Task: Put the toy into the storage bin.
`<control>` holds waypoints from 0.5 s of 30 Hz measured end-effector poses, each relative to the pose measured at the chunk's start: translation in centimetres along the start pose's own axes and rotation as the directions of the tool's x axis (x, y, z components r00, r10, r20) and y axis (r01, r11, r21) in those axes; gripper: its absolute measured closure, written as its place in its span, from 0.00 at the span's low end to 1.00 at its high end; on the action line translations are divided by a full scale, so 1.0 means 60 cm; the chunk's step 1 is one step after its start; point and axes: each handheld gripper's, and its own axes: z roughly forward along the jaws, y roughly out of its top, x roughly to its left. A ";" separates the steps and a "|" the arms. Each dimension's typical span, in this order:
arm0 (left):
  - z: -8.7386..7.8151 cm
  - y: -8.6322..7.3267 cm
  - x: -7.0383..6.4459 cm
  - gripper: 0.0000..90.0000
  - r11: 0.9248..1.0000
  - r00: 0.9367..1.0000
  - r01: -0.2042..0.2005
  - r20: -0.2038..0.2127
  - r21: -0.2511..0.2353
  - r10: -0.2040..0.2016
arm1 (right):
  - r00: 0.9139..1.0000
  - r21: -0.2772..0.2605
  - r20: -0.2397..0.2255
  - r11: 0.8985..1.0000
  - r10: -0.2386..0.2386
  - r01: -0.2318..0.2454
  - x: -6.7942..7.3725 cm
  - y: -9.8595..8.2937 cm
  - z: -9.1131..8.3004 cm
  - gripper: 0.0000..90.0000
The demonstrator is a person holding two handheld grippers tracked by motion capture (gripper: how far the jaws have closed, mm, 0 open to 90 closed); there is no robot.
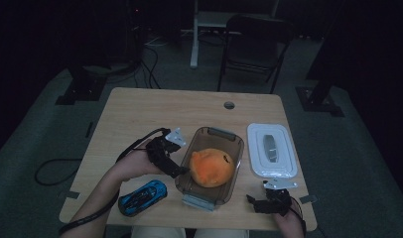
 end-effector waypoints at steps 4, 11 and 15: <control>-0.014 -0.014 0.001 0.20 1.000 1.000 0.005 0.002 -0.011 -0.005 | 1.000 0.000 0.000 1.000 0.000 0.000 0.000 0.000 0.000 0.15; -0.032 -0.048 0.008 0.20 0.999 0.999 0.034 -0.012 -0.025 -0.034 | 1.000 0.000 0.000 1.000 0.000 0.000 0.000 0.000 0.000 0.15; -0.037 -0.067 0.008 0.20 0.998 0.998 0.050 -0.024 -0.027 -0.051 | 1.000 0.000 0.000 1.000 0.000 0.000 0.000 0.000 0.000 0.15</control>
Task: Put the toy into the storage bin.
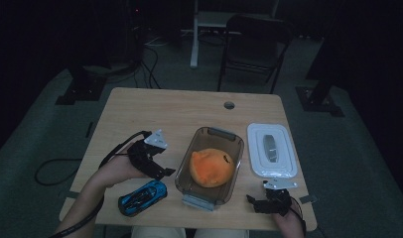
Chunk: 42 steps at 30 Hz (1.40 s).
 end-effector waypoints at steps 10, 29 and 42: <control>0.004 -0.047 -0.003 0.20 0.999 1.000 0.030 -0.010 0.025 -0.030 | 1.000 0.000 0.000 1.000 0.000 0.000 0.000 0.000 0.000 0.15; 0.023 -0.136 -0.018 0.20 0.993 0.996 0.093 -0.014 0.067 -0.092 | 1.000 0.001 0.000 1.000 0.000 0.000 0.000 0.000 0.000 0.15; 0.048 -0.183 -0.029 0.20 0.983 0.990 0.138 -0.036 0.122 -0.135 | 1.000 0.000 0.000 1.000 0.001 -0.001 0.000 0.000 0.000 0.15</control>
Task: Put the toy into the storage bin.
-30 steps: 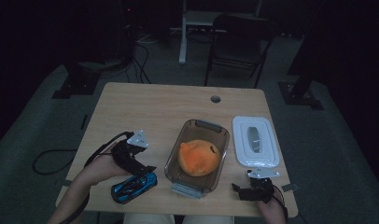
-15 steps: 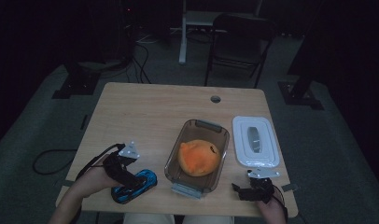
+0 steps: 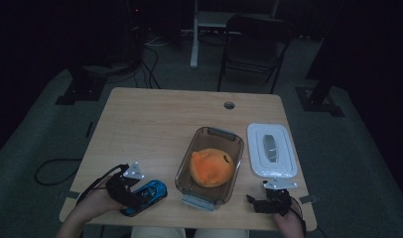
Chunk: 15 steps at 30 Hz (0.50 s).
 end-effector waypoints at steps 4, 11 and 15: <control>0.014 -0.008 -0.002 0.14 0.999 1.000 0.009 -0.021 0.034 -0.008 | 1.000 0.000 0.000 1.000 0.000 0.000 0.000 0.000 0.000 0.15; 0.029 -0.015 -0.004 0.14 0.998 0.999 -0.002 -0.043 0.057 0.005 | 1.000 0.000 0.000 1.000 0.000 0.000 0.000 0.000 0.000 0.15; 0.037 -0.014 -0.010 0.13 0.997 0.999 0.018 -0.048 0.073 -0.015 | 1.000 0.000 0.000 1.000 0.001 -0.001 0.000 0.000 0.000 0.15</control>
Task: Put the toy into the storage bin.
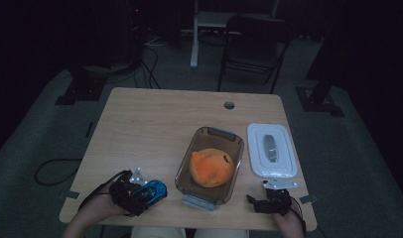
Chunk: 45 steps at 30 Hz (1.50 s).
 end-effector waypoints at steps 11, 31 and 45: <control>0.028 0.006 -0.006 0.14 0.997 0.999 0.001 -0.047 0.074 0.003 | 1.000 0.000 0.000 1.000 0.000 0.000 0.000 0.000 0.000 0.15; 0.029 0.002 0.005 0.29 0.998 1.000 0.023 0.006 0.054 -0.023 | 1.000 0.000 0.005 1.000 0.005 -0.005 0.000 0.000 0.000 0.15; 0.005 0.012 0.020 0.32 0.999 0.999 0.044 0.010 0.010 -0.044 | 1.000 0.000 0.023 1.000 0.019 -0.019 0.003 0.002 0.002 0.15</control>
